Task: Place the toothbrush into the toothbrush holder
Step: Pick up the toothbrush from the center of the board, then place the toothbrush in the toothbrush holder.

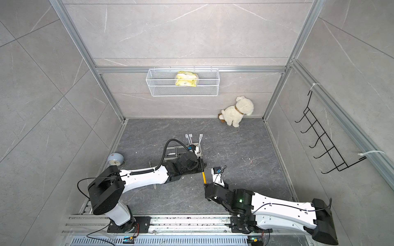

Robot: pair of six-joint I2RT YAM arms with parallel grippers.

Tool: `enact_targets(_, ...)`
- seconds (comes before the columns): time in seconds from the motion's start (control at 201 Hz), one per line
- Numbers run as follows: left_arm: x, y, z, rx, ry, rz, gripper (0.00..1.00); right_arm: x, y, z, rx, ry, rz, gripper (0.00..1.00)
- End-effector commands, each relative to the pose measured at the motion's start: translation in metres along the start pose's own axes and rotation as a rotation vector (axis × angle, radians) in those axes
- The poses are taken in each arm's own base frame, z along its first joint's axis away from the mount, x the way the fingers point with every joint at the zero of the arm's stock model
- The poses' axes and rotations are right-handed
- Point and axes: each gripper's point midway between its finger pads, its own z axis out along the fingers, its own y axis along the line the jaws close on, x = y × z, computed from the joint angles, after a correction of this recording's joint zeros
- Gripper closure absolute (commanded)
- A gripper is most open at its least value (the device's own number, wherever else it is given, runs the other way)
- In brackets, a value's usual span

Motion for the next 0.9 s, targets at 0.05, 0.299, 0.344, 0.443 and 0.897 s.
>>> enact_targets(0.05, -0.101, -0.030, -0.052, -0.027, -0.230, 0.209, 1.00, -0.003, -0.027, -0.014, 0.038, -0.040, 0.036, 0.32)
enact_targets(0.299, -0.205, -0.066, -0.088, -0.155, -0.622, 0.605, 1.00, 0.003, -0.042, -0.011, 0.082, -0.056, 0.047, 0.32)
enact_targets(0.344, -0.214, -0.077, -0.088, -0.142, -0.688, 0.669, 1.00, 0.005, -0.044, -0.009, 0.094, -0.058, 0.052, 0.32)
enact_targets(0.443, -0.223, -0.084, -0.075, -0.151, -0.763, 0.752, 1.00, 0.008, -0.050, -0.004, 0.124, -0.064, 0.051, 0.31)
enact_targets(0.897, -0.227, -0.047, -0.033, -0.172, -0.802, 0.722, 1.00, 0.010, -0.065, 0.004, 0.195, -0.060, 0.042, 0.31)
